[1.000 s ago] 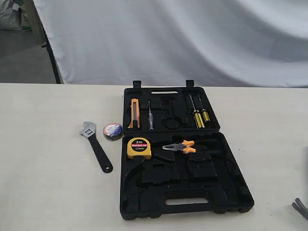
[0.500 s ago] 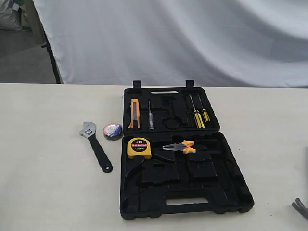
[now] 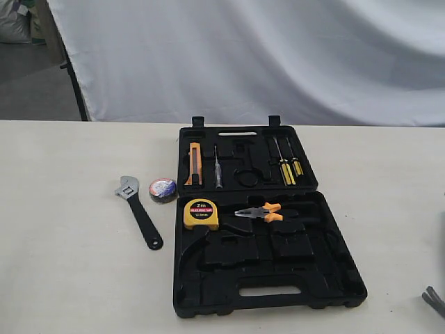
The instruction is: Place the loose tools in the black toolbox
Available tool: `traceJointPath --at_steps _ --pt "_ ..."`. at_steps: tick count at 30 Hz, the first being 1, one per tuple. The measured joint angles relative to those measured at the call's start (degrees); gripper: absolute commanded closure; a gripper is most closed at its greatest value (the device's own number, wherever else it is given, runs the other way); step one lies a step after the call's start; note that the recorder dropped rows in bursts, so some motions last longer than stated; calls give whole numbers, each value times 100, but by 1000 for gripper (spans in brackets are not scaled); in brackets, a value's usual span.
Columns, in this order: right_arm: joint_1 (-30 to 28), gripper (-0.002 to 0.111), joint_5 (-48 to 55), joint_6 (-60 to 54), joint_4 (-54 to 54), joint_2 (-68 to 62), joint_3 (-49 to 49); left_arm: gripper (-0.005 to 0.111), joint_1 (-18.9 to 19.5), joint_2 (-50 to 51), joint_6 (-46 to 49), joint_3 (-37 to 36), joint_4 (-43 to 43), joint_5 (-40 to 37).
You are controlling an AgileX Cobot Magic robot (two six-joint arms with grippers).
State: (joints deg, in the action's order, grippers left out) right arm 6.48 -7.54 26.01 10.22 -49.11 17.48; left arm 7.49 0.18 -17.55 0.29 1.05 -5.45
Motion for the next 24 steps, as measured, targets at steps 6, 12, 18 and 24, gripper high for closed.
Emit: traceJointPath --at_steps 6,12,18,24 --pt "0 83 383 -148 123 -1237 233 106 0 0 0 0 0 0" --pt "0 45 895 -418 123 -2119 610 106 0 0 0 0 0 0" --pt "-173 41 956 -1373 165 -2775 737 106 0 0 0 0 0 0" --pt "-1175 41 668 -1383 151 -3479 737 106 0 0 0 0 0 0"
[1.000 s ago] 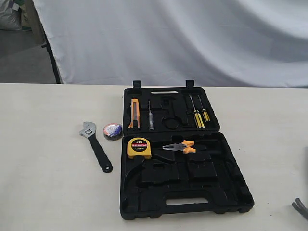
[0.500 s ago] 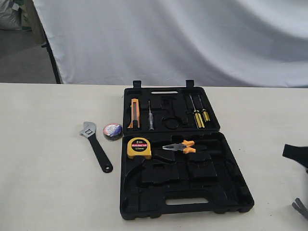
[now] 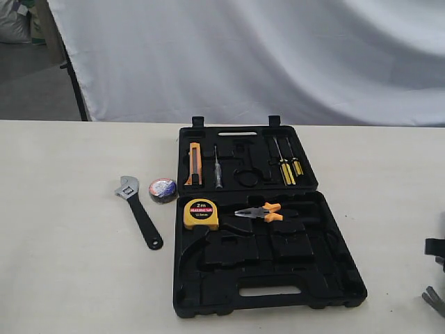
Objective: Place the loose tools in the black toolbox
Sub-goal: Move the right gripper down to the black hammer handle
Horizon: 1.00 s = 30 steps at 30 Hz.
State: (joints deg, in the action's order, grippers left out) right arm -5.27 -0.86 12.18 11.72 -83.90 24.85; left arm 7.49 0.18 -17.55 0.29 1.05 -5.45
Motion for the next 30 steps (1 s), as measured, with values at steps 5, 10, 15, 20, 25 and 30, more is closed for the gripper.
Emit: traceJointPath --at_steps 5,10,15,20,25,30 --pt "-327 41 -577 406 -10 -661 5 106 0 0 0 0 0 0" --pt "-352 42 -1456 354 -10 -1477 25 106 0 0 0 0 0 0" --pt "-355 54 -1611 242 -1 -1877 286 106 0 0 0 0 0 0" --pt "-368 92 -1258 208 -12 -1924 506 106 0 0 0 0 0 0" --pt "-368 109 -1224 740 -25 -1933 517 106 0 0 0 0 0 0" --pt "-368 109 -1403 2410 -25 -1958 517 106 0 0 0 0 0 0"
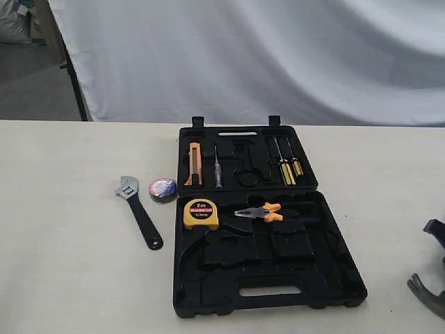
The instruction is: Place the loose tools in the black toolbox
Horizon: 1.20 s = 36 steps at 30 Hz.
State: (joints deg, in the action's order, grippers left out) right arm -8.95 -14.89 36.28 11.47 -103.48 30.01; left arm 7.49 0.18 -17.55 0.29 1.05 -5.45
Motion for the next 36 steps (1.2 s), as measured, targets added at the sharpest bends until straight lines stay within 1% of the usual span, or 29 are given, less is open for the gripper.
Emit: traceJointPath --at_steps 8,10,19,24,28,33,36 --pt "0 109 -471 2366 17 -52 0 106 0 0 0 0 0 0" --pt "0 109 -552 2722 17 -56 0 106 0 0 0 0 0 0" --pt "0 109 -789 3040 5 -69 0 106 0 0 0 0 0 0" --pt "0 109 -1111 3637 44 -69 0 106 0 0 0 0 0 0" --pt "0 109 -1553 4081 365 -69 0 106 0 0 0 0 0 0" --pt "0 109 -2245 4692 1081 -69 0 106 0 0 0 0 0 0" --pt "0 109 -2490 4959 1384 -69 0 106 0 0 0 0 0 0"
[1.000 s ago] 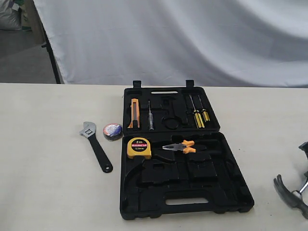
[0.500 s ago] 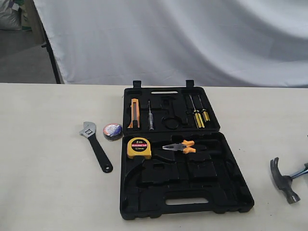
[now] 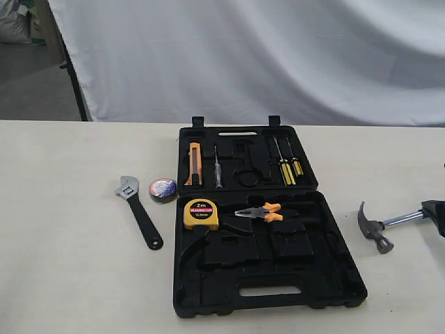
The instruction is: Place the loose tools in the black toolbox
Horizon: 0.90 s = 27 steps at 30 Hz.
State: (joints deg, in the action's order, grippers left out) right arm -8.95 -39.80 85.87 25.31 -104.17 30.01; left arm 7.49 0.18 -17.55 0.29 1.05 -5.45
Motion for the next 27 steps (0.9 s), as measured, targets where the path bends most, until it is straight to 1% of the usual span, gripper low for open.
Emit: traceJointPath --at_steps 4,6,9,11,12,14,15,16,18,19,20,21,22,23,24,27 --pt "0 109 -152 260 339 0 0 106 0 0 0 0 0 0" --pt "0 109 -197 159 497 0 0 106 0 0 0 0 0 0" --pt "0 109 -779 -978 1022 -9 14 106 0 0 0 0 0 0" --pt "0 109 -1509 -2061 1622 -9 184 106 0 0 0 0 0 0" --pt "0 109 -1815 -2429 1914 -9 342 106 0 0 0 0 0 0" --pt "12 109 -2004 -2716 2430 -9 748 106 0 0 0 0 0 0" --pt "12 109 -1798 -2716 2674 -9 1042 106 0 0 0 0 0 0" --pt "27 109 -1361 -2602 2899 -9 1377 106 0 0 0 0 0 0" --pt "126 109 -34 -1934 3793 1 2089 106 0 0 0 0 0 0" --pt "179 109 486 -1398 4308 1 2355 106 0 0 0 0 0 0" --pt "251 109 976 -794 5041 1 2649 106 0 0 0 0 0 0" --pt "320 109 1260 -181 5785 -9 2928 106 0 0 0 0 0 0" --pt "371 109 1335 277 6385 -20 3146 106 0 0 0 0 0 0" --pt "431 109 1307 738 6758 -21 3416 106 0 0 0 0 0 0" --pt "479 109 1138 1044 6977 -21 3678 106 0 0 0 0 0 0" --pt "605 109 279 1430 7249 -21 4406 106 0 0 0 0 0 0"
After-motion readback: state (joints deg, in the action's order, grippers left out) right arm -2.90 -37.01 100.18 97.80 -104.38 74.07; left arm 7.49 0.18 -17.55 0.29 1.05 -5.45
